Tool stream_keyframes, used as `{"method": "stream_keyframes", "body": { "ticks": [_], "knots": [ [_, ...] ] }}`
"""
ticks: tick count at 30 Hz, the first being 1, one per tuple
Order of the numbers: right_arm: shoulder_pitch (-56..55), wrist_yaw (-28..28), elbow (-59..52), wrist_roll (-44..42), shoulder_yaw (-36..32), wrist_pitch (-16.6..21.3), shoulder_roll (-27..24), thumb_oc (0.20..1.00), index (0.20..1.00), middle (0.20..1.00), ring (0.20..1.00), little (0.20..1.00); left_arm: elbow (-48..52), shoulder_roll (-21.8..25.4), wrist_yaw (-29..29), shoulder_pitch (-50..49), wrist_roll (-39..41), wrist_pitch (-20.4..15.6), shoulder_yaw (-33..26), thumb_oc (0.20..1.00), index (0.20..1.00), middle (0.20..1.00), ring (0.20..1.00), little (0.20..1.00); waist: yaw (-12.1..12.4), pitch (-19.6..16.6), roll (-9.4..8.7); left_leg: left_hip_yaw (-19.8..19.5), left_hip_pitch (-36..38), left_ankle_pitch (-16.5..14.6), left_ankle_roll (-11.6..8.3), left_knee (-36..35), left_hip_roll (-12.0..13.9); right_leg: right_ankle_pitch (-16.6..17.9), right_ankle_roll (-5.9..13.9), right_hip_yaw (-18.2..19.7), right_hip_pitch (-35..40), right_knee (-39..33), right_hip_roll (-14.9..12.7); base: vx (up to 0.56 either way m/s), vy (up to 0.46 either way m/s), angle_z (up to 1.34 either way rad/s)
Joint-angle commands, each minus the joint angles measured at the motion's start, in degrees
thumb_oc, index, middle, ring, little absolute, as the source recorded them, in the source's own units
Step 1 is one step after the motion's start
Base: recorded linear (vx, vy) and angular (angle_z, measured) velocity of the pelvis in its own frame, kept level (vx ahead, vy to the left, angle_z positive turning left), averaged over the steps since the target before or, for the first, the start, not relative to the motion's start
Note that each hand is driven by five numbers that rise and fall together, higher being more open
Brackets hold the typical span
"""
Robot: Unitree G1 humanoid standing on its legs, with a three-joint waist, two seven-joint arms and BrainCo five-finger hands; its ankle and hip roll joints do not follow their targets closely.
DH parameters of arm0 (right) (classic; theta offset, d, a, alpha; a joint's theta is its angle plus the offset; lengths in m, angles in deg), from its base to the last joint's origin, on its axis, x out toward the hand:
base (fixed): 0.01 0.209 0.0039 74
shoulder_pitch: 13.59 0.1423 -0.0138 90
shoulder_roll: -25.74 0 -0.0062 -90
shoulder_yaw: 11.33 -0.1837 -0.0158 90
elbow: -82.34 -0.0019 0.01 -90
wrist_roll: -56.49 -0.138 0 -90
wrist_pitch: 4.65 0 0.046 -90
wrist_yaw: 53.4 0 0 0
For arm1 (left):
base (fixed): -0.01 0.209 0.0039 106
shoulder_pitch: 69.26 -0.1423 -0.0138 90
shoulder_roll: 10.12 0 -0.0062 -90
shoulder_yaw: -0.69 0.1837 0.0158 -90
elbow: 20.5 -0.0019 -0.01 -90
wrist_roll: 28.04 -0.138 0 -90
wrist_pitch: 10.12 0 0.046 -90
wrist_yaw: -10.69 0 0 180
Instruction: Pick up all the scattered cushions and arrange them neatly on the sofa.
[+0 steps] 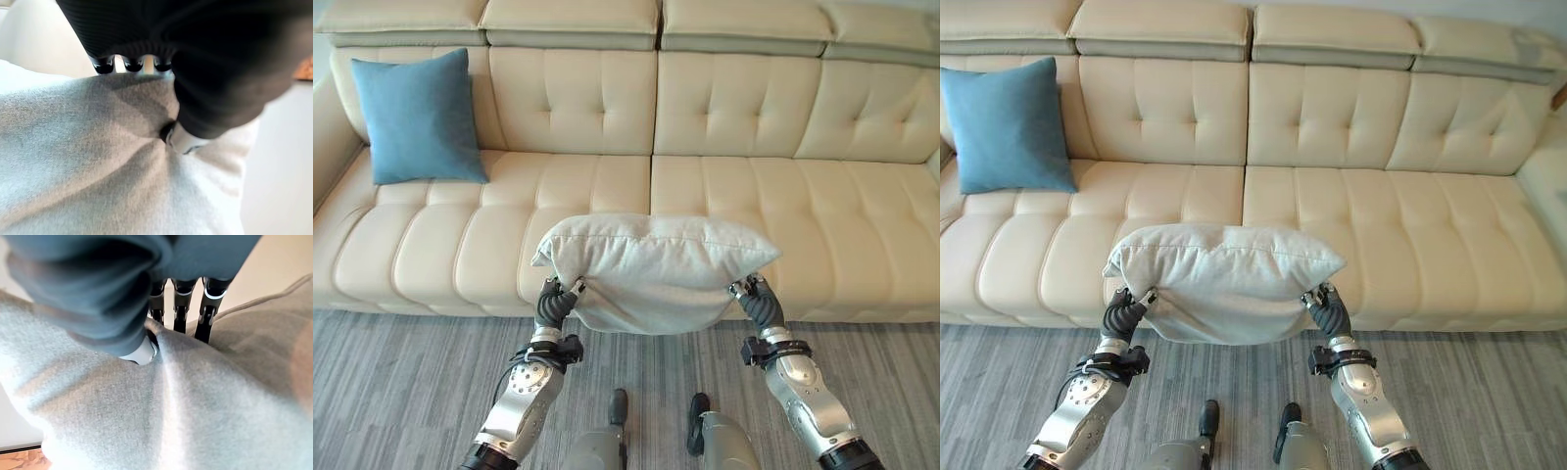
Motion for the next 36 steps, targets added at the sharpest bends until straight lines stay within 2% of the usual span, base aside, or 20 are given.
{"method": "stream_keyframes", "body": {
  "ticks": [1, 4, 7, 9, 12, 15, 17, 19, 20, 21, 22, 23, 24, 25, 26, 27, 30, 31, 33, 36],
  "knots": [
    [7.59, 0.98, -4.99, 2.25, -0.27, 5.86, 1.82, 0.2, 0.2, 0.2, 0.2, 0.2, 7.44, -0.99, 1.97, 6.98, -3.14, -4.48, -0.25, 0.2, 0.2, 0.2, 0.2, 0.2, 1.63, 2.19, -1.2, 2.2, 6.73, -8.18, -1.61, -1.22, 0.52, 1.96, 1.48, -3.11, 2.4, -14.98, 2.25, 0.19, -0.141, -0.19],
    [7.68, 0.48, -4.29, 3.27, -0.55, 5.36, 1.51, 0.2, 0.2, 0.2, 0.2, 0.2, 6.85, -1.61, 1.84, 7.2, -3.55, -4.44, -1.33, 0.2, 0.2, 0.2, 0.2, 0.2, 1.34, 2.25, -1.72, 2.19, 8.37, -9.2, -2.5, -1.33, 0.81, 4.42, 2.07, -3.55, 2.75, -23.77, 4.61, 0.26, -0.165, -0.08],
    [5.55, 1.07, -3.69, 2.63, -1.67, 5.5, 1.2, 0.2, 0.2, 0.2, 0.2, 0.2, 6.25, -2.42, 2.98, 6.58, -3.91, -4.34, -1.19, 0.2, 0.2, 0.2, 0.2, 0.2, 0.72, 0.8, -1.85, 1.33, 10.23, -11.32, -3.66, 0.47, 1.51, 3.67, 0.67, -2.73, 5.52, -24.3, 5.48, 0.37, -0.207, 0.24],
    [4.21, 1.45, -3.49, 2.04, -2.55, 5.61, 0.67, 0.2, 0.2, 0.2, 0.2, 0.2, 6.44, -2.88, 3.51, 5.94, -3.34, -4.41, -1.48, 0.2, 0.2, 0.2, 0.2, 0.2, 0.19, -0.25, -1.55, 1.48, 10.04, -11.33, -4.85, 3.57, 2.4, 2.8, -0.31, -3.15, 7.45, -24.45, 6.11, 0.37, -0.236, 0.47],
    [3.21, 2.2, -3.33, 0.51, -2.86, 6.14, 0.22, 0.2, 0.2, 0.2, 0.2, 0.2, 6.98, -3.04, 4.41, 4.51, -2.86, -4.62, -2.1, 0.2, 0.2, 0.2, 0.2, 0.2, -0.23, -0.76, -0.94, 1.54, 6.77, -7.7, -7.64, 14.51, 3.26, 0.95, -2.12, -3.75, 10.98, -25.32, 7.46, 0.3, -0.231, 0.3],
    [3.01, 2.87, -3.67, -0.62, -2.54, 6.45, -0.56, 0.2, 0.2, 0.2, 0.2, 0.2, 7.41, -2.93, 4.94, 3.61, -2.02, -4.78, -1.95, 0.2, 0.2, 0.2, 0.2, 0.2, 0.29, 0.51, -0.64, -0.12, 0.06, -3.74, -9.89, 28.61, 2.39, -0.39, -4.01, -3.61, 13.87, -26.36, 8.11, 0.17, -0.165, 0.07],
    [3.04, 2.71, -3.67, -0.7, -2.68, 6.33, -0.71, 0.2, 0.2, 0.2, 0.2, 0.2, 7.24, -3.14, 4.77, 3.72, -2.0, -4.59, -1.92, 0.2, 0.2, 0.2, 0.2, 0.2, 0.51, 1.12, -0.5, -0.63, -2.95, -2.34, -10.16, 32.72, 2.57, -1.64, -4.83, -3.72, 15.46, -26.73, 8.44, 0.17, -0.145, -0.2],
    [3.53, 2.16, -3.78, -1.15, -2.46, 6.5, -0.36, 0.2, 0.2, 0.2, 0.2, 0.2, 6.91, -3.38, 4.49, 3.96, -1.95, -4.43, -1.57, 0.2, 0.2, 0.2, 0.2, 0.2, 0.49, 1.54, -0.65, -0.65, -5.86, -4.51, -8.84, 29.56, 1.88, -2.06, -4.93, -3.51, 16.34, -27.09, 7.99, 0.11, -0.084, -0.17],
    [3.54, 2.16, -3.76, -1.15, -2.45, 6.51, -0.36, 0.2, 0.2, 0.2, 0.2, 0.2, 6.89, -3.38, 4.48, 3.97, -1.96, -4.44, -1.58, 0.2, 0.2, 0.2, 0.2, 0.2, 0.47, 1.53, -0.71, -0.64, -5.75, -4.48, -8.81, 29.4, 1.82, -2.13, -4.9, -3.52, 16.37, -27.08, 7.92, 0.15, -0.052, -0.06],
    [4.04, 1.83, -4.09, -1.3, -2.4, 6.56, 0.0, 0.2, 0.2, 0.2, 0.2, 0.2, 6.94, -3.21, 4.39, 3.81, -2.05, -4.17, -1.6, 0.2, 0.2, 0.2, 0.2, 0.2, 0.36, 1.29, -1.0, -0.22, -6.79, -7.56, -7.03, 24.3, 1.49, -2.74, -4.77, -3.51, 16.83, -27.03, 7.5, 0.18, -0.019, 0.0],
    [4.36, 1.71, -4.26, -1.57, -2.21, 6.76, 0.23, 0.2, 0.2, 0.2, 0.2, 0.2, 6.96, -3.24, 4.29, 3.52, -2.14, -4.11, -1.44, 0.2, 0.2, 0.2, 0.2, 0.2, 0.38, 0.99, -1.07, -0.18, -6.33, -7.83, -6.46, 17.74, 1.34, -3.01, -4.58, -3.41, 16.91, -26.83, 7.21, 0.24, -0.001, 0.07],
    [4.53, 1.51, -4.43, -1.5, -2.02, 6.8, 0.44, 0.2, 0.2, 0.2, 0.2, 0.2, 7.02, -3.31, 4.05, 3.4, -2.29, -4.03, -1.25, 0.2, 0.2, 0.2, 0.2, 0.2, 0.42, 0.65, -0.73, -0.73, -6.4, -6.74, -6.36, 12.69, 1.7, -3.3, -4.48, -3.43, 17.16, -26.6, 7.38, 0.14, 0.02, 0.08],
    [4.5, 1.5, -4.44, -1.49, -2.0, 6.8, 0.44, 0.2, 0.2, 0.2, 0.2, 0.2, 7.03, -3.33, 4.04, 3.37, -2.3, -4.02, -1.24, 0.2, 0.2, 0.2, 0.2, 0.2, 0.41, 0.69, -0.85, -0.7, -5.84, -6.29, -6.36, 11.75, 1.61, -3.39, -4.47, -3.41, 17.25, -26.54, 7.25, 0.2, 0.055, 0.0],
    [4.77, 1.1, -4.61, -0.94, -1.66, 6.67, 0.67, 0.2, 0.2, 0.2, 0.2, 0.2, 6.8, -3.51, 3.65, 3.25, -2.69, -3.74, -1.15, 0.2, 0.2, 0.2, 0.2, 0.2, 0.27, 0.23, -0.16, -1.45, -5.15, -1.59, -6.89, 3.38, 2.9, -4.13, -4.75, -3.58, 18.02, -26.46, 7.68, 0.2, 0.075, -0.05],
    [5.05, 0.81, -4.77, -0.75, -1.35, 6.84, 0.85, 0.2, 0.2, 0.2, 0.2, 0.2, 6.64, -3.68, 3.32, 3.38, -3.14, -3.59, -0.99, 0.2, 0.2, 0.2, 0.2, 0.2, 0.22, 0.03, 0.26, -1.44, -6.25, 1.09, -7.77, 0.04, 3.44, -4.48, -4.67, -3.84, 18.46, -26.59, 7.97, 0.25, 0.109, -0.01],
    [5.25, 0.67, -4.9, -0.54, -1.25, 6.68, 0.9, 0.2, 0.2, 0.2, 0.2, 0.2, 6.4, -3.84, 3.09, 3.58, -3.23, -3.48, -1.02, 0.2, 0.2, 0.2, 0.2, 0.2, 0.3, -0.07, 0.43, -1.62, -5.93, 2.33, -8.14, -1.95, 3.52, -4.7, -4.65, -3.69, 18.95, -26.56, 8.04, 0.2, 0.112, 0.05],
    [5.35, 0.84, -4.83, -0.18, -0.86, 6.36, 0.88, 0.2, 0.2, 0.2, 0.2, 0.2, 6.18, -3.95, 3.22, 3.63, -3.08, -3.37, -1.13, 0.2, 0.2, 0.2, 0.2, 0.2, 0.41, -0.4, 0.59, -1.09, -5.11, 3.25, -8.63, -3.2, 3.69, -5.25, -4.47, -3.3, 20.26, -26.64, 8.28, 0.24, 0.156, 0.0],
    [4.62, 1.31, -4.65, 0.91, -0.58, 5.68, 1.35, 0.2, 0.2, 0.2, 0.2, 0.2, 5.85, -3.92, 3.89, 3.03, -2.95, -3.5, -0.66, 0.2, 0.2, 0.2, 0.2, 0.2, 0.25, -1.79, 0.57, 0.06, -3.6, 2.23, -8.13, -3.55, 3.47, -5.64, -3.66, -3.36, 22.22, -26.75, 7.52, 0.27, 0.201, -0.01],
    [4.57, 1.3, -4.68, 0.93, -0.58, 5.66, 1.37, 0.2, 0.2, 0.2, 0.2, 0.2, 5.84, -3.9, 3.9, 3.0, -2.95, -3.52, -0.65, 0.2, 0.2, 0.2, 0.2, 0.2, 0.29, -1.75, 0.52, 0.11, -3.49, 2.2, -8.1, -3.55, 3.42, -5.64, -3.62, -3.33, 22.34, -26.8, 7.46, 0.23, 0.181, 0.0],
    [3.17, 1.67, -4.57, 1.26, -1.07, 5.07, 2.85, 0.2, 0.2, 0.2, 0.2, 0.2, 5.75, -2.8, 4.05, 2.77, -2.99, -2.96, -0.19, 0.2, 0.2, 0.2, 0.2, 0.2, 0.37, -3.37, -0.6, 1.43, 0.14, -0.34, -5.4, -3.55, 1.84, -6.57, -1.85, -1.85, 22.26, -21.99, 5.21, 0.29, 0.301, 0.01]
  ]
}}
